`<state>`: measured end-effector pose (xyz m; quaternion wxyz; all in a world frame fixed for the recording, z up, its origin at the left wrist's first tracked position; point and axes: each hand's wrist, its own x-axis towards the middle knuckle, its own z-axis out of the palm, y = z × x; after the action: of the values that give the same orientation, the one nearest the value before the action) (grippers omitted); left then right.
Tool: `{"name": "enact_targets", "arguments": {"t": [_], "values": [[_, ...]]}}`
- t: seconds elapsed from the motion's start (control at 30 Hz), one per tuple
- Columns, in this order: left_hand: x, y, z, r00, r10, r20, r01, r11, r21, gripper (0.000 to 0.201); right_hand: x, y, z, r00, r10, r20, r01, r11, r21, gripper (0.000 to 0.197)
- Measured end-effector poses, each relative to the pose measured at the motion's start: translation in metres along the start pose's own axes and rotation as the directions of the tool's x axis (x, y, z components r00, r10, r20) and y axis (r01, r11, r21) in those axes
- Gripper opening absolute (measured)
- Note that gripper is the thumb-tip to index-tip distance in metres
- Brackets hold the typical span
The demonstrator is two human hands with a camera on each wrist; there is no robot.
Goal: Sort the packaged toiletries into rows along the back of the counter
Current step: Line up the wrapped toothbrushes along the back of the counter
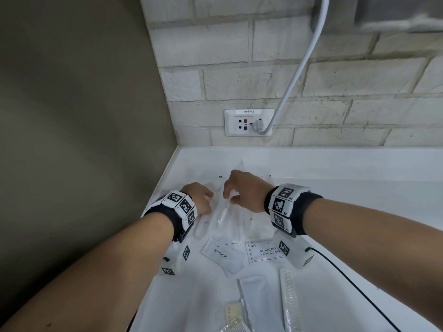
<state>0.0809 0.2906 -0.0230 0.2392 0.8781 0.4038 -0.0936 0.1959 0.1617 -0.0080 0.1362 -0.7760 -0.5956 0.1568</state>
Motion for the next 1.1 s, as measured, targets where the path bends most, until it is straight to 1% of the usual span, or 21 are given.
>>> {"name": "enact_targets", "arguments": {"t": [0.07, 0.13, 0.2, 0.3, 0.33, 0.4, 0.43, 0.47, 0.5, 0.53, 0.57, 0.6, 0.63, 0.7, 0.77, 0.83, 0.93, 1.0, 1.1], "values": [[-0.002, -0.001, -0.003, 0.999, -0.013, -0.047, 0.013, 1.000, 0.005, 0.056, 0.002, -0.004, 0.002, 0.998, -0.057, -0.031, 0.058, 0.997, 0.049, 0.013], [-0.006, -0.002, -0.004, 0.996, -0.037, -0.081, 0.038, 0.999, 0.010, 0.055, 0.003, -0.006, 0.007, 0.997, -0.071, -0.011, 0.072, 0.996, 0.059, 0.012], [-0.007, -0.003, -0.004, 0.994, -0.059, -0.092, 0.059, 0.998, -0.004, 0.054, 0.002, -0.005, 0.014, 0.999, -0.034, 0.016, 0.033, 0.999, 0.033, 0.013], [-0.009, -0.003, -0.004, 0.994, -0.062, -0.092, 0.061, 0.998, -0.014, 0.053, 0.003, 0.001, 0.020, 0.997, 0.078, 0.024, -0.076, 0.995, -0.068, 0.016], [-0.009, -0.003, -0.004, 0.994, -0.058, -0.089, 0.058, 0.998, -0.010, 0.053, 0.004, 0.003, 0.021, 0.994, 0.102, 0.032, -0.098, 0.989, -0.113, 0.021], [-0.010, -0.003, -0.004, 0.995, -0.062, -0.082, 0.061, 0.998, -0.011, 0.054, 0.006, 0.004, 0.020, 0.991, 0.107, 0.076, -0.090, 0.976, -0.198, 0.038], [-0.010, -0.004, -0.005, 0.995, -0.066, -0.077, 0.066, 0.998, -0.013, 0.054, 0.005, 0.003, 0.017, 0.990, 0.099, 0.098, -0.076, 0.972, -0.220, 0.043], [-0.011, -0.005, -0.005, 0.995, -0.067, -0.074, 0.067, 0.998, -0.012, 0.054, 0.004, 0.002, 0.015, 0.991, 0.092, 0.101, -0.069, 0.974, -0.217, 0.044], [-0.012, -0.005, -0.006, 0.995, -0.067, -0.076, 0.066, 0.998, -0.012, 0.055, 0.002, 0.000, 0.013, 0.994, 0.083, 0.066, -0.068, 0.977, -0.201, 0.040], [-0.012, -0.006, -0.007, 0.995, -0.066, -0.078, 0.065, 0.998, -0.013, 0.055, 0.000, -0.001, 0.011, 0.997, 0.075, 0.002, -0.073, 0.980, -0.185, 0.036], [-0.013, -0.006, -0.008, 0.995, -0.066, -0.079, 0.065, 0.998, -0.017, 0.056, -0.002, -0.002, 0.011, 0.996, 0.072, -0.057, -0.081, 0.981, -0.175, 0.035], [-0.013, -0.007, -0.008, 0.994, -0.069, -0.082, 0.067, 0.997, -0.026, 0.056, -0.003, -0.004, 0.011, 0.994, 0.082, -0.077, -0.095, 0.980, -0.175, 0.038], [-0.013, -0.007, -0.008, 0.994, -0.073, -0.082, 0.070, 0.997, -0.039, 0.056, -0.003, -0.005, 0.012, 0.994, 0.098, -0.051, -0.107, 0.976, -0.192, 0.045], [-0.014, -0.008, -0.006, 0.994, -0.081, -0.080, 0.075, 0.995, -0.067, 0.056, -0.001, -0.006, 0.015, 0.988, 0.142, 0.066, -0.118, 0.951, -0.285, 0.058], [-0.014, -0.008, -0.004, 0.994, -0.081, -0.072, 0.074, 0.992, -0.102, 0.055, 0.001, -0.006, 0.018, 0.974, 0.185, 0.130, -0.129, 0.927, -0.352, 0.062], [-0.013, -0.009, -0.004, 0.995, -0.081, -0.064, 0.072, 0.988, -0.135, 0.054, 0.000, -0.006, 0.019, 0.970, 0.198, 0.140, -0.132, 0.916, -0.378, 0.062], [-0.012, -0.011, -0.003, 0.995, -0.076, -0.063, 0.067, 0.989, -0.135, 0.056, -0.001, -0.009, 0.020, 0.978, 0.157, 0.136, -0.088, 0.906, -0.414, 0.059], [-0.012, -0.011, -0.002, 0.995, -0.080, -0.065, 0.072, 0.990, -0.123, 0.056, 0.000, -0.012, 0.022, 0.982, 0.137, 0.133, -0.077, 0.921, -0.382, 0.059], [-0.010, -0.011, -0.002, 0.993, -0.083, -0.090, 0.075, 0.994, -0.084, 0.056, 0.004, -0.019, 0.024, 0.976, 0.161, 0.150, -0.107, 0.942, -0.318, 0.064]]}}
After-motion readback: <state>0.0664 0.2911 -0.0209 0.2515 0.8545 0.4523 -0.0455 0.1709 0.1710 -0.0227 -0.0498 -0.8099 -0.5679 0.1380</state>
